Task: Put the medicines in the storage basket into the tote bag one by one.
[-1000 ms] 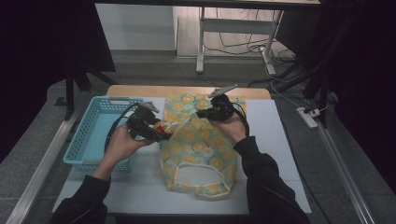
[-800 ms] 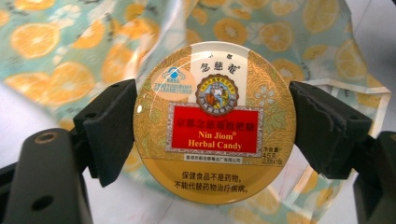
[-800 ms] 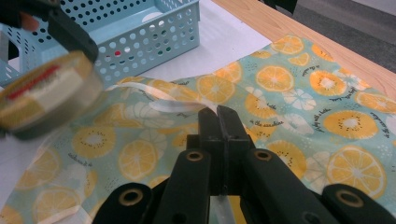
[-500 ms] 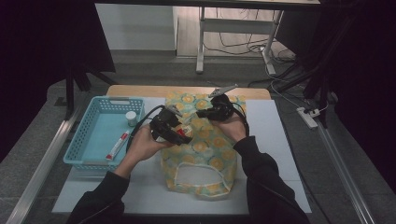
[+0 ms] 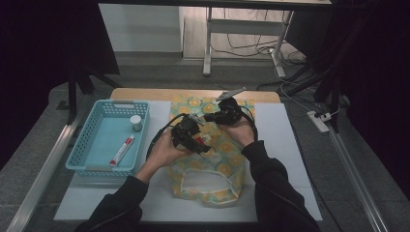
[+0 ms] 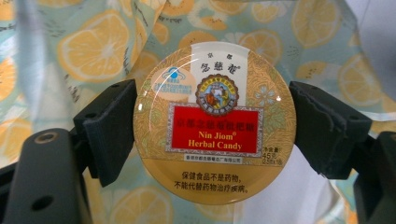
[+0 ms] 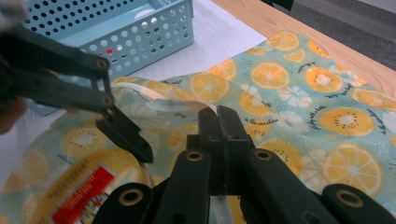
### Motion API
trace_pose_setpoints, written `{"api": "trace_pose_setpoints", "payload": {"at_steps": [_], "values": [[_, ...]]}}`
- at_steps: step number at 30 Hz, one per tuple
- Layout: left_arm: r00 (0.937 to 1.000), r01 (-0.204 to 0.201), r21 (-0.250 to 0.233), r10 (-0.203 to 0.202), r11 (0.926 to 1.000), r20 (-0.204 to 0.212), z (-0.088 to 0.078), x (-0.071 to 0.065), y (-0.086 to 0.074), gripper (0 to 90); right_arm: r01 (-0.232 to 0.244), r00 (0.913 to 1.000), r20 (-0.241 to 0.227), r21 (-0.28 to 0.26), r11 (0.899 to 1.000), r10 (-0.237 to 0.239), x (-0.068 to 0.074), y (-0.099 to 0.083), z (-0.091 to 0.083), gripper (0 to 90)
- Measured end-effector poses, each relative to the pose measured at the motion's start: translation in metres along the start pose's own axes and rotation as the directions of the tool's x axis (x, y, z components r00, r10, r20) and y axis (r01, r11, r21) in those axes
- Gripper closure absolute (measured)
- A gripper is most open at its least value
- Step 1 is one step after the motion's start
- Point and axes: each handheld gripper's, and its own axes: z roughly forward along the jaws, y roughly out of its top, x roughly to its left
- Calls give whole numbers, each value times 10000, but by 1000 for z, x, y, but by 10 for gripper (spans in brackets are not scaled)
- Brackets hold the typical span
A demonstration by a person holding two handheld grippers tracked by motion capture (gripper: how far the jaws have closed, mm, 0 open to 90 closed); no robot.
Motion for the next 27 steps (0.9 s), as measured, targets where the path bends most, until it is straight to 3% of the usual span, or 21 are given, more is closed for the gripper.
{"api": "trace_pose_setpoints", "payload": {"at_steps": [15,20,27], "values": [[9991,-188,59,191,9998,-379,37,4,-7,204,12,9999,99,163,9999,-14,-3,-4,7,900],[9992,-203,65,205,9998,-337,48,6,-10,204,-7,9999,126,245,9997,4,-4,-6,9,900],[9983,-359,405,377,9985,-443,63,7,-15,203,-57,9999,134,317,9995,52,-7,-9,12,900]]}}
